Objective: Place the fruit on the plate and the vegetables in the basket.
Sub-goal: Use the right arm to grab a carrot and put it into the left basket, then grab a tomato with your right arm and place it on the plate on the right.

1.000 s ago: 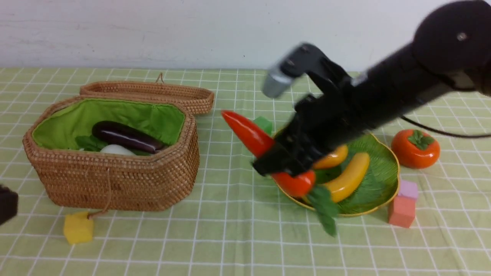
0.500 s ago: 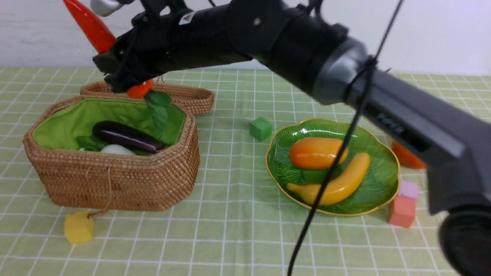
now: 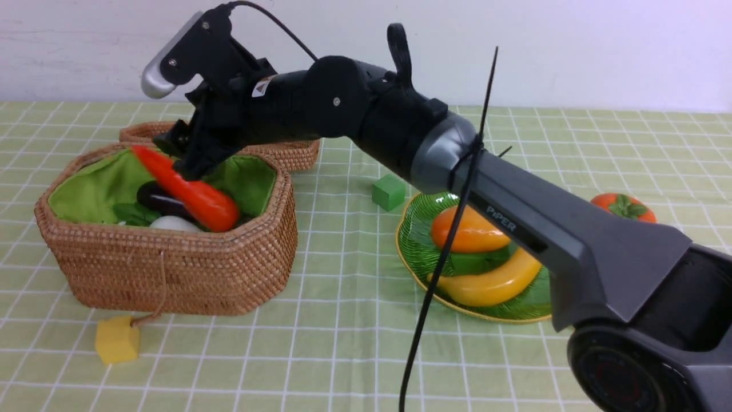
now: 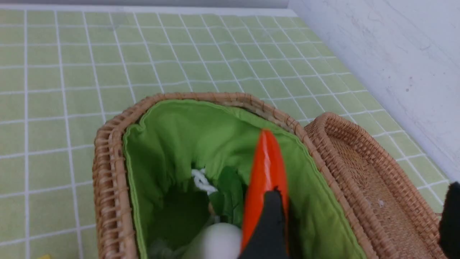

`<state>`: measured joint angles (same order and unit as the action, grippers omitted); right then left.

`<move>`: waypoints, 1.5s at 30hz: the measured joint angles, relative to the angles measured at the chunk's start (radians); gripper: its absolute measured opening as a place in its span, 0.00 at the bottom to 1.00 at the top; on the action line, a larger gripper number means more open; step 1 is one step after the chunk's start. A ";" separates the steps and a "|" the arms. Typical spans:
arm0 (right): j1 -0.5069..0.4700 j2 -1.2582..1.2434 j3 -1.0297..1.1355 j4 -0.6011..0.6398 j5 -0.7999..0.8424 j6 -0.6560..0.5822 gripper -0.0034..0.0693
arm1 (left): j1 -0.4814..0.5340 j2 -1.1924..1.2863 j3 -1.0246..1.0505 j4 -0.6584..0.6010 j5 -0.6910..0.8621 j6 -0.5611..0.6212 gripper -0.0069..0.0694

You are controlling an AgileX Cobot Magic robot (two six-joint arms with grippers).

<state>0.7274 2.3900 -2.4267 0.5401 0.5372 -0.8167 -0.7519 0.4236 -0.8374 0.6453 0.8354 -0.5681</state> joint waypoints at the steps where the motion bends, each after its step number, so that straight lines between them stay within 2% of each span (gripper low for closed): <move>1: 0.000 -0.012 0.000 -0.016 0.033 0.017 0.91 | 0.000 0.000 0.000 0.000 -0.003 0.001 0.09; 3: -0.002 -0.048 0.000 -0.056 0.118 0.073 0.91 | 0.000 0.000 0.000 0.000 -0.016 0.006 0.09; 5: -0.007 -0.105 0.000 -0.104 0.254 0.184 0.88 | 0.000 0.000 0.000 -0.015 -0.031 0.026 0.09; 6: -0.007 -0.105 0.000 -0.110 0.254 0.184 0.87 | 0.000 0.000 0.000 -0.019 -0.036 0.030 0.09; 7: -0.017 -0.173 -0.001 -0.178 0.411 0.323 0.79 | 0.000 0.000 0.000 -0.066 -0.049 0.071 0.09; 11: -0.064 -0.286 -0.009 -0.363 0.668 0.534 0.51 | 0.000 0.000 0.000 -0.249 -0.074 0.221 0.09; 13: -0.081 -0.307 -0.010 -0.430 0.696 0.574 0.42 | 0.000 0.000 0.000 -0.317 -0.082 0.284 0.09; 14: -0.107 -0.327 -0.001 -0.496 0.709 0.616 0.30 | 0.000 0.001 0.000 -0.387 -0.096 0.351 0.09; 15: -0.116 -0.333 0.003 -0.525 0.710 0.629 0.27 | 0.000 0.002 0.000 -0.410 -0.100 0.373 0.09; 17: -0.172 -0.359 0.044 -0.607 0.717 0.707 0.09 | 0.000 0.010 0.000 -0.532 -0.130 0.501 0.09; 19: -0.243 -0.387 0.104 -0.633 0.718 0.785 0.03 | 0.000 0.020 0.000 -0.630 -0.150 0.610 0.09; 22: -0.327 -0.435 0.216 -0.630 0.717 0.847 0.02 | 0.000 0.045 0.000 -0.701 -0.153 0.685 0.09; 25: -0.458 -0.485 0.368 -0.613 0.715 0.898 0.05 | 0.000 0.084 0.000 -0.750 -0.131 0.720 0.09; 27: -0.583 -0.492 0.483 -0.584 0.712 0.950 0.11 | 0.000 0.114 0.000 -0.761 -0.124 0.726 0.09; 28: -0.651 -0.484 0.530 -0.560 0.712 0.971 0.18 | 0.000 0.120 0.000 -0.761 -0.125 0.727 0.09; 29: -0.679 -0.478 0.557 -0.540 0.710 0.983 0.22 | 0.000 0.126 0.000 -0.761 -0.126 0.728 0.09; 32: -0.817 -0.423 0.621 -0.432 0.653 0.995 0.46 | 0.000 0.135 0.000 -0.757 -0.140 0.735 0.09; 36: -0.925 -0.335 0.634 -0.272 0.553 0.962 0.79 | 0.000 0.137 0.000 -0.735 -0.157 0.736 0.09; 39: -0.965 -0.277 0.636 -0.171 0.489 0.899 0.95 | 0.000 0.137 0.000 -0.731 -0.169 0.738 0.09; 45: -0.977 -0.187 0.636 -0.062 0.367 0.822 0.97 | 0.000 0.137 0.000 -0.730 -0.173 0.738 0.09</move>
<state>-0.2496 2.2028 -1.7906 0.4777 0.9040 0.0058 -0.7519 0.5611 -0.8377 -0.0844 0.6628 0.1696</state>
